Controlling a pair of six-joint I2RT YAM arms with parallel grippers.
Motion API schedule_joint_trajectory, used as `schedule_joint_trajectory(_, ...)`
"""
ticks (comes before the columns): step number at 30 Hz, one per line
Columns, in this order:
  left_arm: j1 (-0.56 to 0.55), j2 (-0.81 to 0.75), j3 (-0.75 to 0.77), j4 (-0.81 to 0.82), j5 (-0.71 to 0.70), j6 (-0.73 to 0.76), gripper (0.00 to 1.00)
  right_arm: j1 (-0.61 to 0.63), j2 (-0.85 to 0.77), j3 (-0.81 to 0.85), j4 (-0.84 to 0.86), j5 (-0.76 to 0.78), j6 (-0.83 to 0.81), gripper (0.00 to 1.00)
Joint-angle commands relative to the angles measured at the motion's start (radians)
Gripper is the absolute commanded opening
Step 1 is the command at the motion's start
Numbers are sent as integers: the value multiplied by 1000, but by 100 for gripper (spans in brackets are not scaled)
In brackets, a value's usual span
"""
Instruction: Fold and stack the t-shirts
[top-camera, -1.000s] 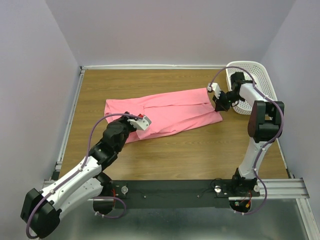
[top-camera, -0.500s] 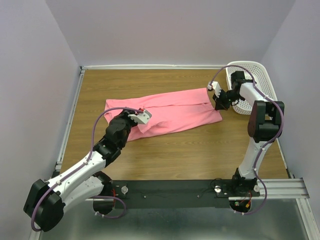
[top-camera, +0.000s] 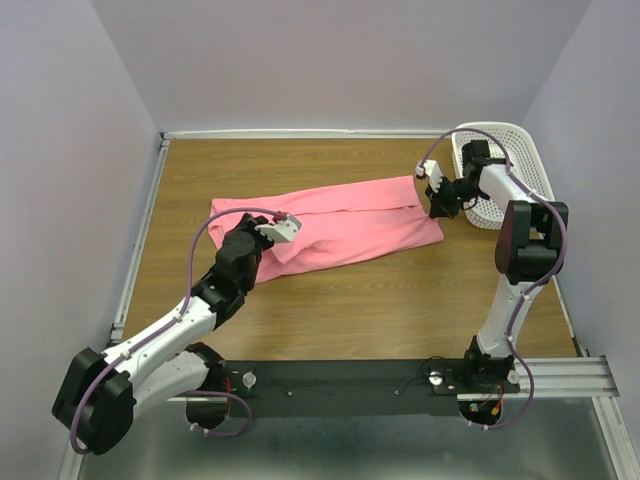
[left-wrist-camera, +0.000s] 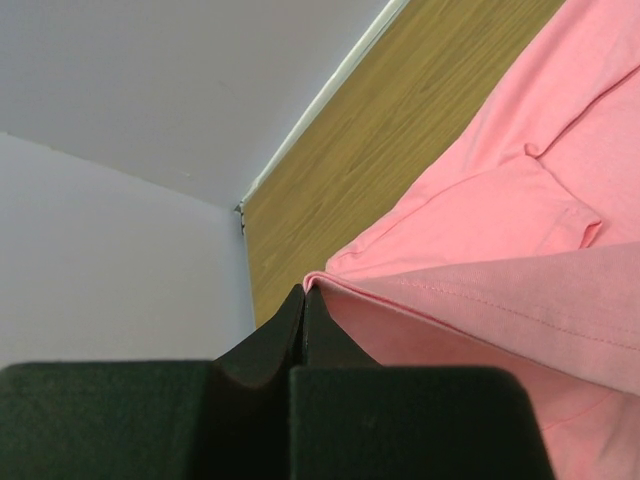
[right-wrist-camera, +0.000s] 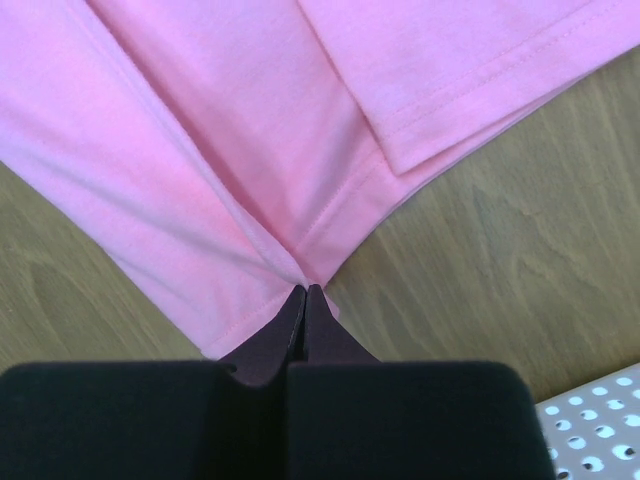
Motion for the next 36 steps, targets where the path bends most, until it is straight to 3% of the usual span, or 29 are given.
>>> schedule_joint_trajectory(1, 12, -6, 34, 38, -53, -20, 0, -7, 38, 43, 30, -16, 33, 1)
schedule_joint_trajectory(29, 33, 38, 46, 49, -21, -16, 0, -4, 93, 107, 45, -37, 93, 4)
schedule_joint_trajectory(32, 33, 41, 46, 47, -15, -17, 0, -4, 101, 119, 45, -47, 108, 9)
schedule_joint_trajectory(36, 35, 46, 48, 46, -10, -17, 0, -4, 113, 147, 74, -53, 182, 30)
